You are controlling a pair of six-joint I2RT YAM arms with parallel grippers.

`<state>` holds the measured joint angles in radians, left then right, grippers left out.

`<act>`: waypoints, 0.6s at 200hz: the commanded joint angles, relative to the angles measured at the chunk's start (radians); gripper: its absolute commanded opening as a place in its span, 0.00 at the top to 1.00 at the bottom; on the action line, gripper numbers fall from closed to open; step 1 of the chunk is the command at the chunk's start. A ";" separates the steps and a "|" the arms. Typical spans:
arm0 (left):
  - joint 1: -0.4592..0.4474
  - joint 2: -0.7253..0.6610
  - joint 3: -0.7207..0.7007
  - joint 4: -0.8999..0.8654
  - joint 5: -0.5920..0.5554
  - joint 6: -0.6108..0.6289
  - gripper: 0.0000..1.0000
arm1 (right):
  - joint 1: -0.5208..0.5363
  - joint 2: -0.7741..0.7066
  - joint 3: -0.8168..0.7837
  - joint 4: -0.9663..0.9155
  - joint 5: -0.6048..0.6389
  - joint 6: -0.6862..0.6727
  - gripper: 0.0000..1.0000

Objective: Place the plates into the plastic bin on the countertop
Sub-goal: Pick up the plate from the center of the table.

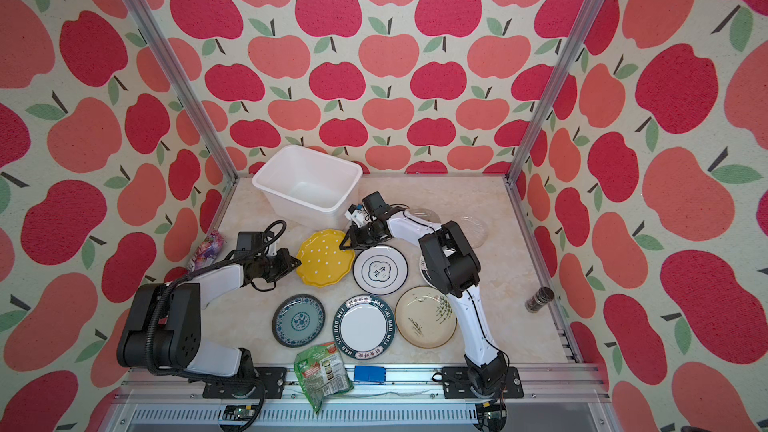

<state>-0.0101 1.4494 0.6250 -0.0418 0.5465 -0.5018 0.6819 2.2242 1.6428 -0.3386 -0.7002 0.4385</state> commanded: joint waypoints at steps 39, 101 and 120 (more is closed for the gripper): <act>-0.032 -0.182 0.070 -0.051 0.030 -0.023 1.00 | 0.059 -0.146 -0.152 0.134 -0.060 0.091 1.00; -0.088 -0.335 0.066 -0.139 -0.037 -0.060 1.00 | 0.095 -0.344 -0.362 0.329 -0.145 0.258 1.00; -0.088 -0.398 0.058 -0.164 -0.051 -0.078 1.00 | 0.099 -0.396 -0.444 0.490 -0.180 0.380 1.00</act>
<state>-0.0807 1.1301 0.6331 -0.2707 0.4763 -0.5068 0.7013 1.9079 1.2781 -0.0563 -0.7235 0.6727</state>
